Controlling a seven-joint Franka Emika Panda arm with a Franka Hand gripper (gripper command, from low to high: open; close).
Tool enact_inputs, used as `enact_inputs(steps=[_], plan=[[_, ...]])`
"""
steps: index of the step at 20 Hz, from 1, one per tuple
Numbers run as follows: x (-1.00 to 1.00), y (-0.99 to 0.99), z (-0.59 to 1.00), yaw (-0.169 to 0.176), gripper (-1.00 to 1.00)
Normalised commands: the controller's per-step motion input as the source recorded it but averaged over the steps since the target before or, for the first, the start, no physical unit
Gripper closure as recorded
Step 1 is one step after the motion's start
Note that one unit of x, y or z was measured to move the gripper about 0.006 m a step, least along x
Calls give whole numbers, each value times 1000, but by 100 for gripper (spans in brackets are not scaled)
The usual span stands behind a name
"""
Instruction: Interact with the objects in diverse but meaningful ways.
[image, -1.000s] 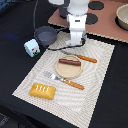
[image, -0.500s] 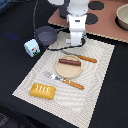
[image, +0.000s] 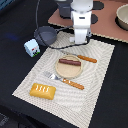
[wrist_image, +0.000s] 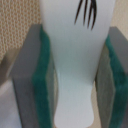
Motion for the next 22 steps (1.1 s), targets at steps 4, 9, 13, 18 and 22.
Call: enact_inputs(steps=[4, 9, 13, 18, 22], plan=[[-316, -698, 798, 0, 100], [-374, -745, 538, 0, 100], [-499, -714, 241, 0, 100], [-601, -703, -26, 0, 100], [-688, -719, -307, 0, 100]])
